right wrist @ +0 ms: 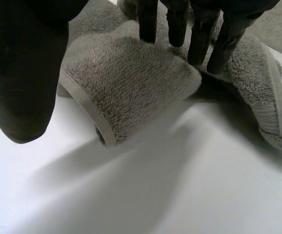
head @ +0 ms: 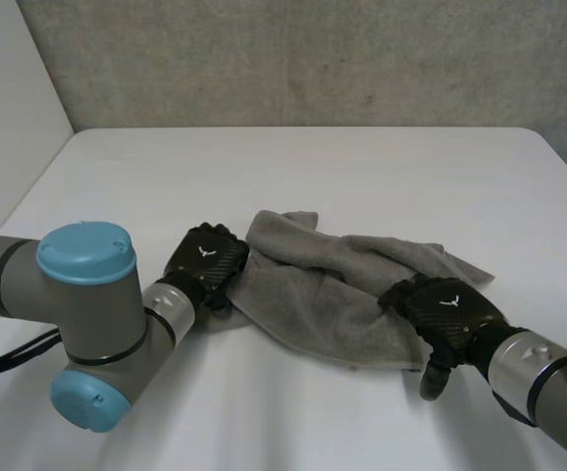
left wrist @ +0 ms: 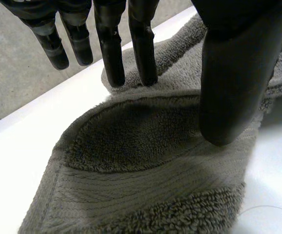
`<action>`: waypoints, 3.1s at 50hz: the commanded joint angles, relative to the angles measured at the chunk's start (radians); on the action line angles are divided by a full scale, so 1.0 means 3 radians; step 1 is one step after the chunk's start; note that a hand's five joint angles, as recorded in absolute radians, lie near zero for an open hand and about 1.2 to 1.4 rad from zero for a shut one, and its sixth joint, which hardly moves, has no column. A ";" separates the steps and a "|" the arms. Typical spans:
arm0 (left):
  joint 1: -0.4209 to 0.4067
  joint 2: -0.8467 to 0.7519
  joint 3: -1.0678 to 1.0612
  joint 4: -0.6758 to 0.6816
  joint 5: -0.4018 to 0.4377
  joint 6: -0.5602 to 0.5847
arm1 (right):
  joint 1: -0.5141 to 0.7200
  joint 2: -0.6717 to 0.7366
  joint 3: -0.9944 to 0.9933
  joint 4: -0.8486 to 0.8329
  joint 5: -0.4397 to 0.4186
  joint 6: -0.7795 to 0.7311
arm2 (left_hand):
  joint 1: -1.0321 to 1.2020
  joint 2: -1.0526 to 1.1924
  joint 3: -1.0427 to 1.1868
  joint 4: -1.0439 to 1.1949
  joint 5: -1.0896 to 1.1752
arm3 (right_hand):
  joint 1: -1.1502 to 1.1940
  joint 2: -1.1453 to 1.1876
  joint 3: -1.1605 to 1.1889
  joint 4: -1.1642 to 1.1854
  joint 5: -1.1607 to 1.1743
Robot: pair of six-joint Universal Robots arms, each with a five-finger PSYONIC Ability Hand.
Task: Fold the towel.
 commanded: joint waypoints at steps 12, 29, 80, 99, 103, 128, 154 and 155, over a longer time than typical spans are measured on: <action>0.0004 -0.0199 0.0178 0.0004 -0.0011 0.0000 | 0.0093 0.0481 0.0024 -0.0816 0.0124 0.0006 | 0.0748 0.0762 -0.0161 -0.0181 0.0739 | 0.0965 0.0925 -0.0155 -0.0254 0.0961; 0.0111 0.0179 0.0050 -0.0052 -0.0016 -0.0067 | 0.0036 0.0133 -0.0211 -0.0883 0.0068 0.0532 | 0.2725 0.2739 -0.0161 -0.0181 0.2717 | 0.3871 0.3831 -0.0155 -0.0254 0.3867; 0.0904 0.0624 -0.0347 0.0863 0.0562 -0.0026 | -0.0060 0.0695 -0.1210 -0.0306 -0.0116 -0.0832 | 0.2725 0.2739 -0.0161 -0.0181 0.2717 | 0.3871 0.3831 -0.0155 -0.0254 0.3867; 0.0924 0.0803 -0.0599 0.0654 0.0715 -0.0046 | -0.0357 0.0803 -0.0856 -0.0796 0.0333 -0.0205 | 0.2725 0.2739 -0.0161 -0.0181 0.2717 | 0.2153 0.2113 -0.0155 -0.0254 0.2149; 0.0929 0.0808 -0.0609 0.0618 0.0710 -0.0067 | -0.0393 0.0808 -0.0866 -0.0796 0.0354 0.0006 | 0.2725 0.2739 -0.0161 -0.0181 0.2717 | 0.1927 0.1887 -0.0155 -0.0254 0.1923; 0.1016 0.0982 -0.0609 0.0342 0.0695 -0.0077 | -0.0822 0.0196 -0.0845 -0.0342 -0.0069 -0.0070 | 0.2725 0.2739 -0.0161 -0.0181 0.2717 | 0.3871 0.3831 -0.0155 -0.0254 0.3867; 0.1139 0.2184 -0.0522 -0.0221 0.0746 -0.0210 | -0.0961 -0.0808 -0.1321 0.0415 -0.0520 -0.0945 | 0.2725 0.2739 -0.0161 -0.0181 0.2717 | 0.3871 0.3831 -0.0155 -0.0254 0.3867; 0.1144 0.2163 -0.0532 -0.0226 0.0746 -0.0205 | -0.0961 -0.0808 -0.1321 0.0415 -0.0520 -0.0945 | 0.2725 0.2739 -0.0161 -0.0181 0.2717 | 0.3871 0.3831 -0.0155 -0.0254 0.3867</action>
